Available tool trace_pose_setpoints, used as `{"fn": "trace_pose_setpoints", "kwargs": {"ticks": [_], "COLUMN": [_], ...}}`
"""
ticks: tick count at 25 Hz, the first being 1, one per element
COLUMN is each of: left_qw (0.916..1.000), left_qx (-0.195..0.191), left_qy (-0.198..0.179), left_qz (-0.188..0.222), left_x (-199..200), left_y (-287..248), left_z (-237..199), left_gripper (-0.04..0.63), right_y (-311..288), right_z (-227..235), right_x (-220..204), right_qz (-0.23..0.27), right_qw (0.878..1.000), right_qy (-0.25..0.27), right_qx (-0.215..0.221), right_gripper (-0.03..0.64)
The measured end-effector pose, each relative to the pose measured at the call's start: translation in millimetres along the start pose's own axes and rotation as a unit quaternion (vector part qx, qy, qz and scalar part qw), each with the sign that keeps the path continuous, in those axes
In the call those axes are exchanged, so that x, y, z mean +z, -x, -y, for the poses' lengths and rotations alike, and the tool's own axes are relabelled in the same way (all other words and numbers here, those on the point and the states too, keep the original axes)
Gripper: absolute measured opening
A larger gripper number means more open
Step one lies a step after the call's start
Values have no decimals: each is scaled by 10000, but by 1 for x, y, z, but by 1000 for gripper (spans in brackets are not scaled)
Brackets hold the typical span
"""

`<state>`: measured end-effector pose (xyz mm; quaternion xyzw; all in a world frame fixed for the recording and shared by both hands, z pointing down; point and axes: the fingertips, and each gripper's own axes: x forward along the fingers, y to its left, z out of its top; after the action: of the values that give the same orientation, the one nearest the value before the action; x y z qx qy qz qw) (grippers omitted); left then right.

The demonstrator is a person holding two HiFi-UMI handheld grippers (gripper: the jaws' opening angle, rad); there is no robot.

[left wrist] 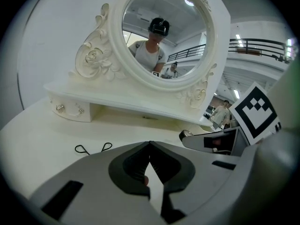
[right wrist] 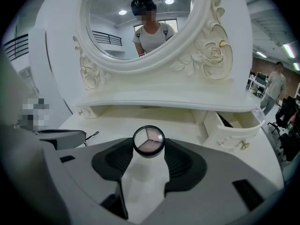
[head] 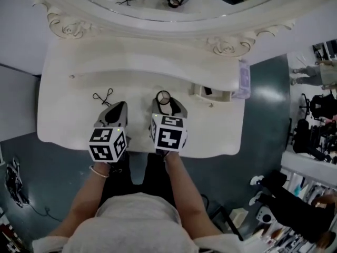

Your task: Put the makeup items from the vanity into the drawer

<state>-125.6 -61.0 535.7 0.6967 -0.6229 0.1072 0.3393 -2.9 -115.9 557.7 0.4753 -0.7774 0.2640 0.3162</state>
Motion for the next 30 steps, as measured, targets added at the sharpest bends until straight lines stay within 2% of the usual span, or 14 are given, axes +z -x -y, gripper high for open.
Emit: {"fn": "trace_pose_setpoints", "kwargs": {"ticks": [5,13,20,30], "left_qw": [9996,9952,9911,9871], "left_qx": [-224,-681,-881,-1126], "left_qy": [-182,-682,-976,-1142], "left_qz": [9,182,215,-6], "left_x": [11,38,50,40], "left_y": [0,-2,-11,-41], "left_z": [18,66,94,136], "left_gripper": [3,3,3,3], "right_y": [25,59,80,85], "right_z": [9,35,60,107], "right_x": [11,21,34,20], "right_qz": [232,544,847,766], "right_qw": [9996,9975,9934,9904], "right_qy": [-72,-324,-605,-913], "right_qx": [-117,-327,-481,-707], "right_gripper": [216,216,216,216]}}
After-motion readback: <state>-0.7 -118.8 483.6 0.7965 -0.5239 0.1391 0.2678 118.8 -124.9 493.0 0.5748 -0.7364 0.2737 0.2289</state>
